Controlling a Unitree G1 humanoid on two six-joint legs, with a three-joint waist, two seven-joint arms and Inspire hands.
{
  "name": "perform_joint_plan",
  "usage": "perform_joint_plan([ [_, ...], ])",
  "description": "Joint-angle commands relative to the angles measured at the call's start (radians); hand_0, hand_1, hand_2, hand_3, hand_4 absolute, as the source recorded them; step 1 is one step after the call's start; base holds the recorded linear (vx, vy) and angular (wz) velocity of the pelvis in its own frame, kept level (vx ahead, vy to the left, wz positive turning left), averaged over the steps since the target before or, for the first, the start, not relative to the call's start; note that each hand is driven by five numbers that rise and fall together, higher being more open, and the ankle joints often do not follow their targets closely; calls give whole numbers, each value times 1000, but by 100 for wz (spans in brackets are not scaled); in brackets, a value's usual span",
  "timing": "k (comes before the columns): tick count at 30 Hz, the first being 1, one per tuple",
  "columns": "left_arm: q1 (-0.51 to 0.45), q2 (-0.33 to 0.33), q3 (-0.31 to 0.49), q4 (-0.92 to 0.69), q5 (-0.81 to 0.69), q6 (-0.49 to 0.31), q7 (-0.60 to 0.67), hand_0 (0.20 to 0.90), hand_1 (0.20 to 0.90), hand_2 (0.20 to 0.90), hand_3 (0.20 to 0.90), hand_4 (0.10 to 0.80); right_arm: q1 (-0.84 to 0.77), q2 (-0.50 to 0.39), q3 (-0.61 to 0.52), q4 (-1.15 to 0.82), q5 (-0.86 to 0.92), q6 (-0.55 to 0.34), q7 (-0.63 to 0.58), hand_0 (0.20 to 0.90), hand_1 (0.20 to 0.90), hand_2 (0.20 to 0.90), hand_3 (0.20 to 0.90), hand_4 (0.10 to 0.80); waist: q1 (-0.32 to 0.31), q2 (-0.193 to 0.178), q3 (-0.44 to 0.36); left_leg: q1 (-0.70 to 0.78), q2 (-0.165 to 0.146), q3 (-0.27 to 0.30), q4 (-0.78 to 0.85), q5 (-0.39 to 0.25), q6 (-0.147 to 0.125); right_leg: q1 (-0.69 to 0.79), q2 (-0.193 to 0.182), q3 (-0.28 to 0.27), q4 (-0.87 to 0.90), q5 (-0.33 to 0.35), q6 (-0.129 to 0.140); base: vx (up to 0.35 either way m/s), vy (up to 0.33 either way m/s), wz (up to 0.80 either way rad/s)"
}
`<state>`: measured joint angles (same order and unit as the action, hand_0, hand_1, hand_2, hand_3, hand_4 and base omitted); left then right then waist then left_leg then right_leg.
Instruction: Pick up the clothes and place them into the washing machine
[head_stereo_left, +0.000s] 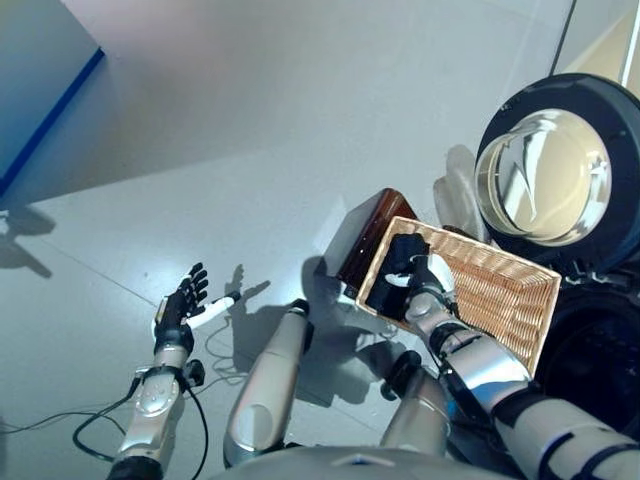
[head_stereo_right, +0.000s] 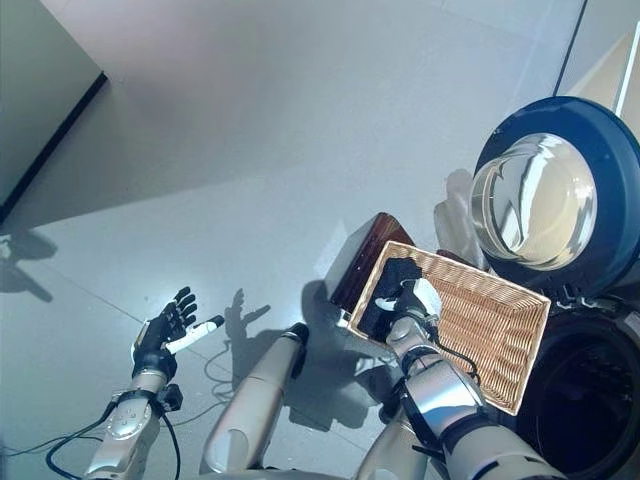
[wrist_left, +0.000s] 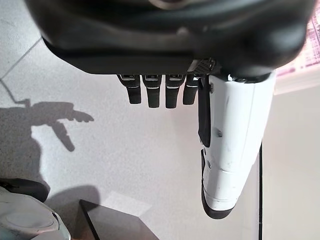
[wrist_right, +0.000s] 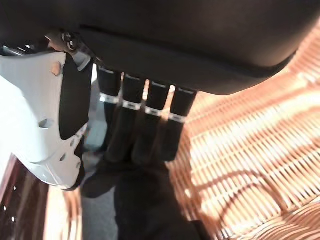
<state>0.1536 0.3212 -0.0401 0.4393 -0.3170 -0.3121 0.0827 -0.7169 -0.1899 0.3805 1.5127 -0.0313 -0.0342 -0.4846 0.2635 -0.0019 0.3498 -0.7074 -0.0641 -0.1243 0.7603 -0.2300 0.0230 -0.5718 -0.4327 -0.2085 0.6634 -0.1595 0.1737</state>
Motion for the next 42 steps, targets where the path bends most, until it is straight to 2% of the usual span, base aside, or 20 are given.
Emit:
perform_joint_plan([
  [1,17,65,43,-90,22,-71,7,900,900,900,900,800,-29,-43,-23,15,-17,-5,-55,200,200,200,200,300,22,43,-17,-34,24,-8,-48,37,-33,12,14,42,82,5,-46,0,0,0],
  [9,16,66,33,-82,23,-75,7,900,900,900,900,800,-23,-51,-36,8,4,-17,-53,200,200,200,200,300,16,47,-10,-35,28,-7,-49,37,-33,3,13,50,86,5,-47,0,0,0],
  [10,16,66,35,-80,21,-76,8,900,900,900,900,800,-20,-53,-37,8,11,-22,-50,252,252,252,252,337,17,48,-10,-37,27,-6,-48,38,-33,2,14,51,87,6,-46,0,0,0],
  [11,16,67,35,-80,23,-76,8,900,900,900,900,800,-17,-51,-35,6,11,-23,-47,809,809,809,809,735,17,49,-9,-39,27,-6,-47,38,-32,0,14,51,89,5,-46,0,0,0],
  [12,16,67,35,-80,23,-76,8,900,900,900,900,800,-17,-51,-35,6,11,-23,-47,900,900,900,900,800,17,48,-9,-39,27,-6,-46,38,-32,-1,14,52,89,5,-46,0,0,0],
  [34,7,68,30,-71,9,-83,24,900,900,900,900,800,-72,-26,-10,-28,58,-59,-36,900,900,900,900,800,24,66,15,-92,18,0,-9,30,-23,-65,10,71,140,-12,-54,0,0,0],
  [35,9,69,30,-74,10,-83,25,900,900,900,900,800,-76,-28,-11,-27,61,-59,-36,845,845,845,845,761,24,67,17,-94,18,2,-9,30,-23,-69,10,71,142,-12,-55,0,0,0],
  [36,10,71,30,-76,10,-84,25,900,900,900,900,800,-81,-29,-10,-25,64,-61,-37,521,521,521,521,529,24,69,19,-97,18,2,-8,30,-23,-73,9,73,144,-11,-55,0,0,0],
  [37,10,71,30,-76,10,-84,25,900,900,900,900,800,-81,-29,-10,-25,64,-61,-37,271,271,271,271,351,24,69,19,-97,18,2,-8,30,-23,-74,9,73,144,-11,-55,0,0,0],
  [38,12,72,30,-77,8,-84,24,900,900,900,900,800,-89,-31,-13,-25,71,-62,-36,200,200,200,200,300,24,70,20,-102,17,2,-6,31,-22,-78,10,75,147,-11,-55,0,0,0],
  [42,13,75,27,-76,4,-86,24,900,900,900,900,800,-103,-34,-27,-22,98,-70,-39,200,200,200,200,300,23,71,20,-108,17,3,-7,33,-23,-84,9,75,151,-14,-55,0,0,0],
])
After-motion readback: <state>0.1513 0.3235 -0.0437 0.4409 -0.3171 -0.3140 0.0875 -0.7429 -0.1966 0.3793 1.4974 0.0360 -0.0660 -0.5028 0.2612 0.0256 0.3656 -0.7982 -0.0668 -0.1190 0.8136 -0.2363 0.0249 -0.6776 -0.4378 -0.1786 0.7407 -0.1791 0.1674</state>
